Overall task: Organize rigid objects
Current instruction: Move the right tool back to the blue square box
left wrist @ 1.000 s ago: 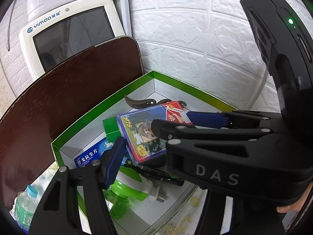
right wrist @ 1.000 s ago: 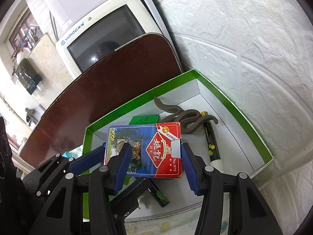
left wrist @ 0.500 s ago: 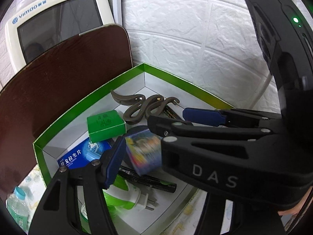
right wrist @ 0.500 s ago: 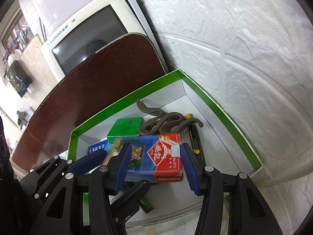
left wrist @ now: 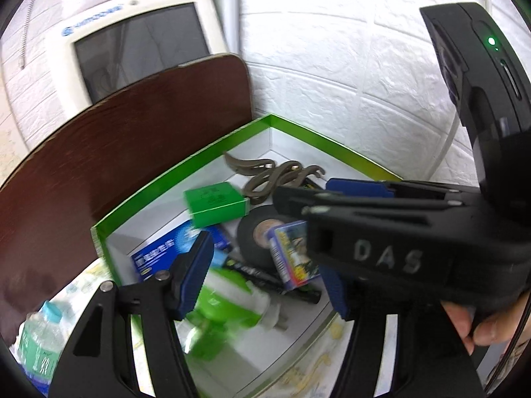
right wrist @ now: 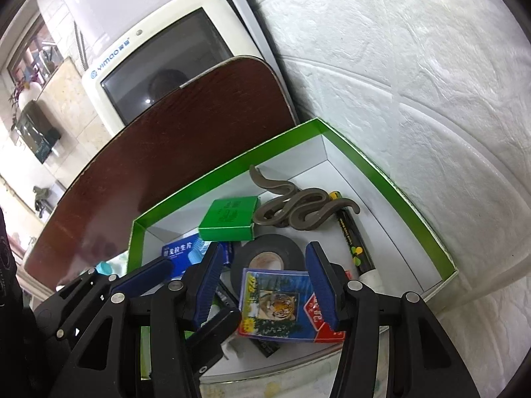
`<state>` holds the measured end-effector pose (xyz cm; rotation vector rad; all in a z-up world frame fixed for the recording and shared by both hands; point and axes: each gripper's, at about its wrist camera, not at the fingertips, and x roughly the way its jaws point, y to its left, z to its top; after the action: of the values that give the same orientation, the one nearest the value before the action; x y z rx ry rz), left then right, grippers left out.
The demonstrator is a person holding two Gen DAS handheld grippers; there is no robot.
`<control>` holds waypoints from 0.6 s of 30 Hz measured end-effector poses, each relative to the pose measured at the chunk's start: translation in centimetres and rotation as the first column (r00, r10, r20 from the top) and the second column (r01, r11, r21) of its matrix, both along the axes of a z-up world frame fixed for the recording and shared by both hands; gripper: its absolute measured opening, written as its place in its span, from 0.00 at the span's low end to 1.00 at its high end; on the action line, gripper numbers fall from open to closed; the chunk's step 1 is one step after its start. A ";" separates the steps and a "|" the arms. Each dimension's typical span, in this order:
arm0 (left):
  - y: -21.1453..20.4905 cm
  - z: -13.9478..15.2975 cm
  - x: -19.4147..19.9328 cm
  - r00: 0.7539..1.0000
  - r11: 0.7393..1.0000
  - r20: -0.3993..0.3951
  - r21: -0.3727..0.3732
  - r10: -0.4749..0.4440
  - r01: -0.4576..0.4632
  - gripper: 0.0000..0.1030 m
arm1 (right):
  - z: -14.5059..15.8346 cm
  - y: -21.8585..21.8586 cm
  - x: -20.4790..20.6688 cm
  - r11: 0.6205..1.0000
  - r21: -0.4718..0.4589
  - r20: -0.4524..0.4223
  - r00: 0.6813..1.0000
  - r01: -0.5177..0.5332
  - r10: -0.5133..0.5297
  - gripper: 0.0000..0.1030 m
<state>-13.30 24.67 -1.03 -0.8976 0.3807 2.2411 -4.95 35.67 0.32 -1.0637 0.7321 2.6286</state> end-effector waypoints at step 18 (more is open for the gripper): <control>-19.4 1.6 1.7 0.935 0.932 -0.023 0.087 0.355 -0.352 0.62 | 2.7 -12.6 -2.9 0.967 0.053 0.000 0.968 -0.250 0.250 0.53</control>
<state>-11.65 5.28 0.60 -0.9409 0.1500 2.5846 -7.84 23.11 2.97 -1.2042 0.5583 2.8439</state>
